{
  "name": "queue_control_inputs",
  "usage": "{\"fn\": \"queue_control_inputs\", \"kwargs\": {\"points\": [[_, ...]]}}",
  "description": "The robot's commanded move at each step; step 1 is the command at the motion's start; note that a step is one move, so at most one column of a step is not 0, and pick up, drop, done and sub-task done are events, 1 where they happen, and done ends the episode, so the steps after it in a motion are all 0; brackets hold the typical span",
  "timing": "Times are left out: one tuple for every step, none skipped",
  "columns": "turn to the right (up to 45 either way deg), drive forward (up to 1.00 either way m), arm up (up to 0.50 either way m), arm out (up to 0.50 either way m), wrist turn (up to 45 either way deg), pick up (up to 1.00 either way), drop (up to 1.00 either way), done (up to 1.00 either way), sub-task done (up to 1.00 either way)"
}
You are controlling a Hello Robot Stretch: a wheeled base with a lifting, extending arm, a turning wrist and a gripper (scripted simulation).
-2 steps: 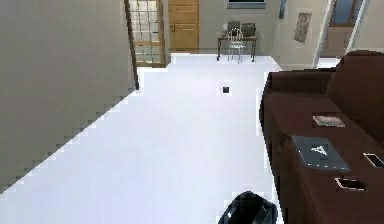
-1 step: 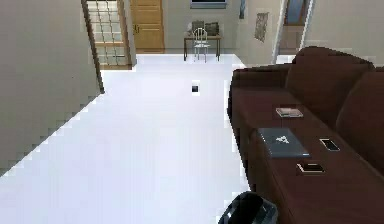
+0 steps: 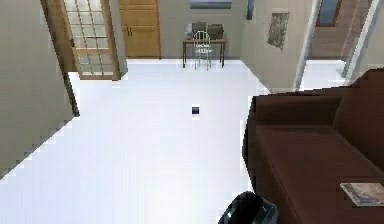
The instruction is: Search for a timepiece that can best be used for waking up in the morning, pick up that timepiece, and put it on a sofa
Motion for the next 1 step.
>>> {"fn": "queue_control_inputs", "kwargs": {"points": [[0.0, 0.50, 0.00, 0.00, 0.0, 0.00, 0.00, 0.00, 0.00]]}}
